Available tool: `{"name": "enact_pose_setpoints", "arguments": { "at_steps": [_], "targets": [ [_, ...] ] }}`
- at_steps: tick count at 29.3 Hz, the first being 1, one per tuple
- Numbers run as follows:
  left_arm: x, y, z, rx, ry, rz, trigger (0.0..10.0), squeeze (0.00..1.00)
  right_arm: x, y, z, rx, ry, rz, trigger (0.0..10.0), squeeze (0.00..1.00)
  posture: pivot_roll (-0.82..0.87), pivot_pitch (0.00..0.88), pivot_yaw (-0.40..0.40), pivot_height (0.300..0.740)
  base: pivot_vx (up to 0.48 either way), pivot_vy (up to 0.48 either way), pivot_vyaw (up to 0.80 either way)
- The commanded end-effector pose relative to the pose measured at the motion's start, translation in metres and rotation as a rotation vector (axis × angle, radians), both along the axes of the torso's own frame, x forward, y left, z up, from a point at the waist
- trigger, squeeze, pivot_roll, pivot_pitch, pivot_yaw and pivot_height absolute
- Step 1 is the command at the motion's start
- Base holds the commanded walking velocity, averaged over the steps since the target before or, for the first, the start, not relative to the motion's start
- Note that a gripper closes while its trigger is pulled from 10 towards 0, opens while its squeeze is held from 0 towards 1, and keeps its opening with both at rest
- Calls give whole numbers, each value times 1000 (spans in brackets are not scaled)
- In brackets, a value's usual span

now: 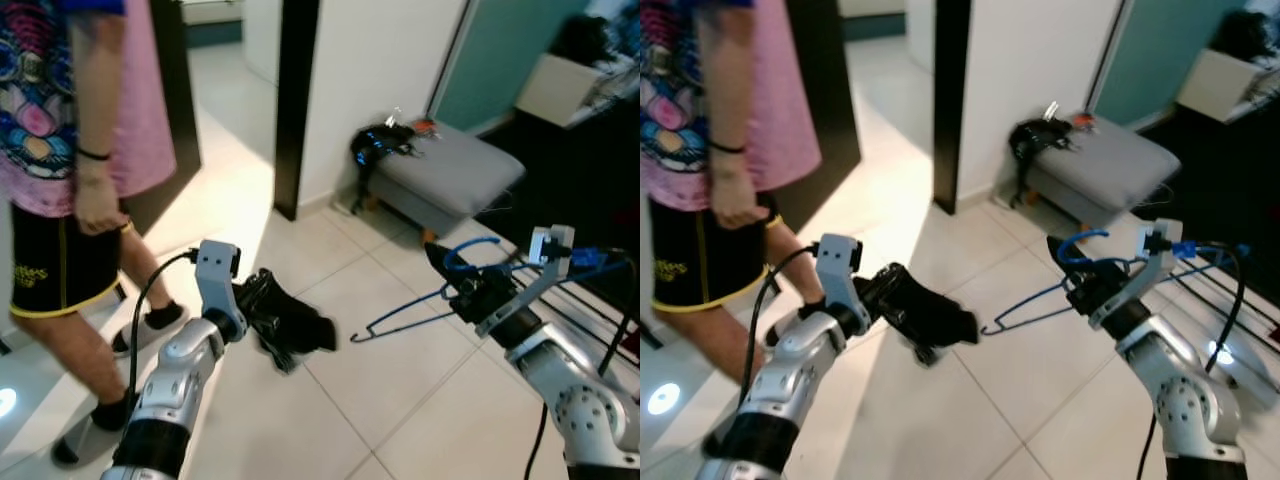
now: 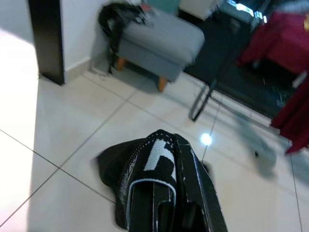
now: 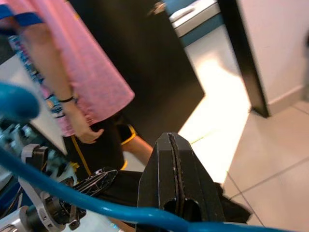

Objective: Hang hanger

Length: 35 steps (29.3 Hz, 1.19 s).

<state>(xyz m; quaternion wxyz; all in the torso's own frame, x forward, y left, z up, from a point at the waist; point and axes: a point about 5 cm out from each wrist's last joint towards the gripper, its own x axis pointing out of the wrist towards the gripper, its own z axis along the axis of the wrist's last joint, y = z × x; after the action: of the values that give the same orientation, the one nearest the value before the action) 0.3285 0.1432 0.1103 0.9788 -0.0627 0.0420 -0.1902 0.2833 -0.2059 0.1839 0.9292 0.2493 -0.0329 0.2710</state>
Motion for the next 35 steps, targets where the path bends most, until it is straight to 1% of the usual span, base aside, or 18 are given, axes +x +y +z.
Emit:
{"name": "enact_pose_setpoints", "arguments": {
  "at_steps": [1,6,7,8,10,11,13,18,20,24,29,32,34,35],
  "targets": [
    [-4,6,-6,30,12,12,10000,0,-3,0,-3,-15,10,6,10000,0,30,121,-79,740,0,0,-781],
    [-4,5,-3,34,-2,7,10000,0,-5,6,-6,-39,17,42,10000,0,31,122,-79,740,0,0,-781],
    [-5,3,-2,32,-11,-2,10000,0,-7,9,-8,-60,21,66,10000,0,31,122,-80,740,0,0,0],
    [-5,3,-2,32,-11,-2,10000,0,-7,9,-8,-60,21,66,10000,0,31,122,-80,740,0,0,0],
    [-6,-3,3,19,-41,-30,10000,0,-12,16,-14,-113,34,132,10000,0,31,122,-80,740,127,0,0],
    [-6,-3,3,19,-41,-30,10000,0,-12,16,-14,-113,34,132,10000,0,31,122,-80,740,255,0,0],
    [-9,-12,8,1,-76,-75,10000,0,-16,20,-17,-117,42,171,10000,0,29,122,-83,740,366,0,0],
    [-12,-18,8,-2,-90,-101,10000,0,-15,18,-18,-108,46,154,10000,0,25,122,-82,740,403,0,0],
    [-13,-20,8,1,-91,-107,10000,0,-14,16,-18,-92,54,146,10000,0,25,122,-83,740,420,0,-800],
    [-12,-18,8,10,-97,-106,10000,0,-15,17,-17,-87,46,161,10000,0,24,123,-82,740,424,0,-800],
    [-11,-12,10,22,-102,-89,10000,0,-17,18,-18,-88,43,175,10000,0,24,122,-83,740,428,0,-800],
    [-10,-5,10,34,-102,-62,10000,0,-17,21,-19,-83,46,193,10000,0,28,125,-83,740,431,0,-800],
    [-10,-3,10,36,-102,-56,10000,0,-17,22,-19,-80,49,197,10000,0,28,125,-83,740,431,0,-800],
    [-10,0,10,39,-101,-49,10000,0,-18,23,-19,-80,47,205,10000,0,29,122,-83,740,431,0,0]
  ]
}}
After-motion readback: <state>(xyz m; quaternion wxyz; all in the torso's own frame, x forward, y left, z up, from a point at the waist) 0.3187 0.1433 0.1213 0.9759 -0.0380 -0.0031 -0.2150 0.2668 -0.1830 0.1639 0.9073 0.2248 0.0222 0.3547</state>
